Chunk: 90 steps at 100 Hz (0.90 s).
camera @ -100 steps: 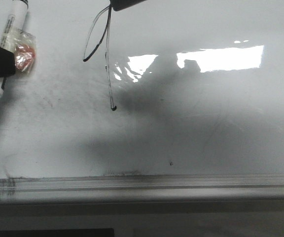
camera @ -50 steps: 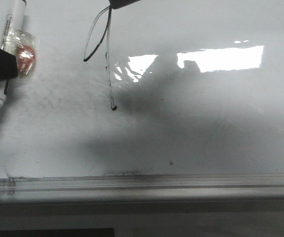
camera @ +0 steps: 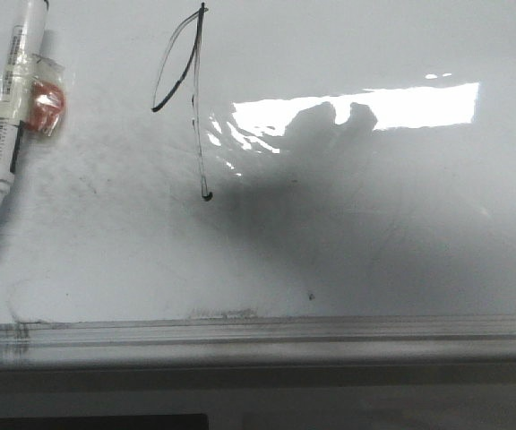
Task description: Write number 9 on whiteboard
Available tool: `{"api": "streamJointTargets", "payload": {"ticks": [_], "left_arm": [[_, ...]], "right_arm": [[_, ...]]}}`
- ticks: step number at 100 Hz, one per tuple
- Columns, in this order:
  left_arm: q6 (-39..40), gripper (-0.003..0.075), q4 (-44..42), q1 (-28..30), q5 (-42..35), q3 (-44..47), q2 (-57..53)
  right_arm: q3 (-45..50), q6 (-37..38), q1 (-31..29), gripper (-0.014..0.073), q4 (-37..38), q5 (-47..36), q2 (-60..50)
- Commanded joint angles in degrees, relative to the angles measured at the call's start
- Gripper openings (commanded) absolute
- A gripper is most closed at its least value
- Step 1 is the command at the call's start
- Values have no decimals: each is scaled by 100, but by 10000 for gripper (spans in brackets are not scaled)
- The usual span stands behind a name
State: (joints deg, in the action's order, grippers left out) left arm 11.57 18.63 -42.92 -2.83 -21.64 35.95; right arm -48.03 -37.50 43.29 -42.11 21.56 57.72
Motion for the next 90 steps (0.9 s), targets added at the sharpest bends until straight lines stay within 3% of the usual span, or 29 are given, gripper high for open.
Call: {"api": "streamJointTargets", "payload": {"ticks": [1, 6, 31, 58, 77, 90], "left_arm": [[-17, 91, -332, 14, -315, -92, -438], [-17, -22, -350, 14, -312, -16, -698], [-17, -20, -744, 14, -197, 681, -2107], [-17, -20, -1077, 14, -124, 1467, -3069], [-17, -20, -1077, 14, -135, 1547, -3145], [-17, -20, -1077, 14, -135, 1547, -3145]], "right_arm": [[106, -53, 5, -63, 131, -640, -467], [356, -53, 5, -63, 234, -878, -732], [2018, -53, 5, -63, 408, -1894, -2587], [3545, -53, 5, -64, 422, -1947, -4835], [4016, -53, 5, -64, 422, -1947, -5864], [4064, -53, 5, -64, 422, -1983, -5927]]}}
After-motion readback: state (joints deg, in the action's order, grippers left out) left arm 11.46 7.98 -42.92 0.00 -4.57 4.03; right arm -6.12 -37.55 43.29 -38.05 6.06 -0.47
